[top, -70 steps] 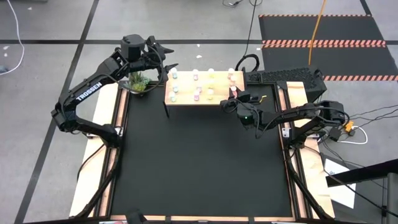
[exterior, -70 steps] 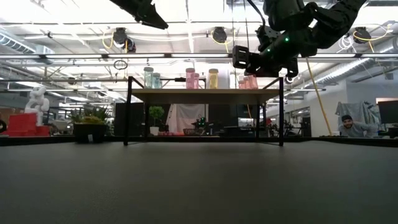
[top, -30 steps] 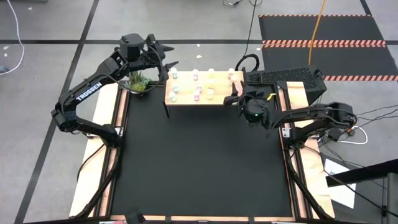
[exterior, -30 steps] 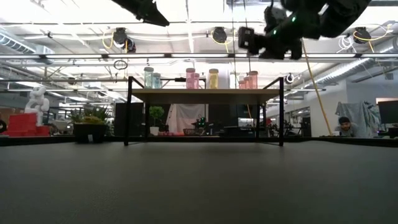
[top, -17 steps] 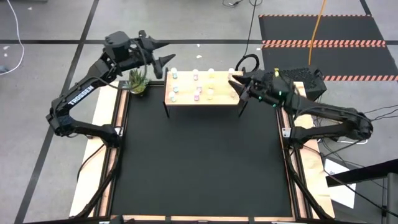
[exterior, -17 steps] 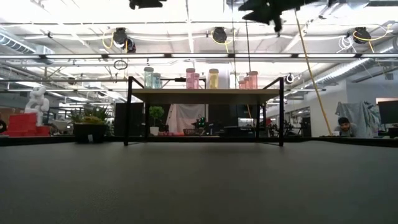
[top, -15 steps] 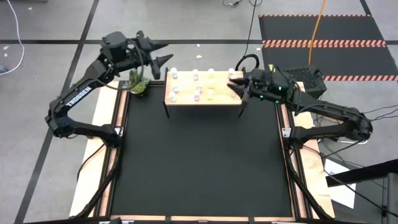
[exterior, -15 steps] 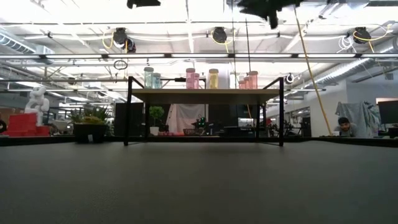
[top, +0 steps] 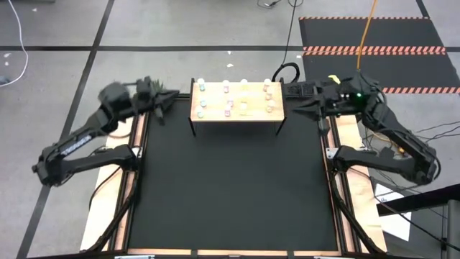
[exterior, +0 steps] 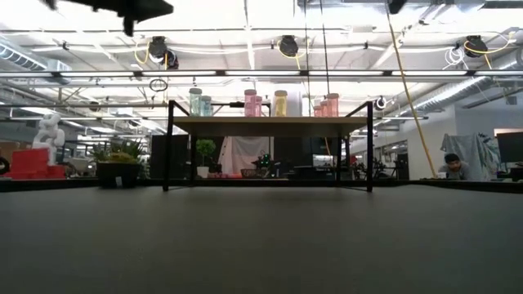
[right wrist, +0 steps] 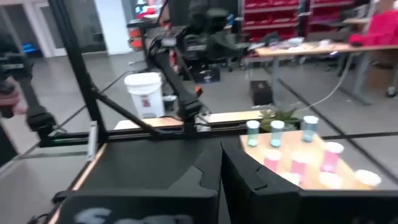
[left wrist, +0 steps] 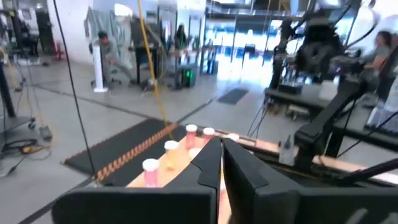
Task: Pick and place medicine bottles onto shelf by color
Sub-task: Return to Home Position
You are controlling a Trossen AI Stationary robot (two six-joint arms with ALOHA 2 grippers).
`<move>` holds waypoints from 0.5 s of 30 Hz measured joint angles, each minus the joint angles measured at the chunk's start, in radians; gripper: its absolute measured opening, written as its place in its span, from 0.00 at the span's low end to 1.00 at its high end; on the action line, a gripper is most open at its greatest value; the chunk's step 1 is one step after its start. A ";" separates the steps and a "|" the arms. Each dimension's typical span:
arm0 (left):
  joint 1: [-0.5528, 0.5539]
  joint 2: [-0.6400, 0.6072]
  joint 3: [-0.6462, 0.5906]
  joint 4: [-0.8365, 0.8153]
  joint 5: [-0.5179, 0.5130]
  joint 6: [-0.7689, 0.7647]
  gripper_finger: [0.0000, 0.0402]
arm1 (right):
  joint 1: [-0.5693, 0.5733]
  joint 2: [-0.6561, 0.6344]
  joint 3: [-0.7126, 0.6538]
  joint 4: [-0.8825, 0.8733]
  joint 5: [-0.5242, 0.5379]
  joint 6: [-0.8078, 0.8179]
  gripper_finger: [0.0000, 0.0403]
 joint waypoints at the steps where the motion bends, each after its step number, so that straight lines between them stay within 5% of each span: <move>1: -0.005 -0.041 -0.039 0.013 -0.001 -0.006 0.05 | -0.013 -0.019 -0.025 0.011 0.000 0.005 0.00; 10: -0.032 -0.351 -0.256 0.009 -0.001 -0.019 0.02 | 0.054 -0.209 -0.316 0.163 -0.042 0.272 0.00; 15: -0.032 -0.471 -0.322 -0.003 -0.004 -0.019 0.02 | 0.163 -0.369 -0.420 0.224 0.124 0.310 0.00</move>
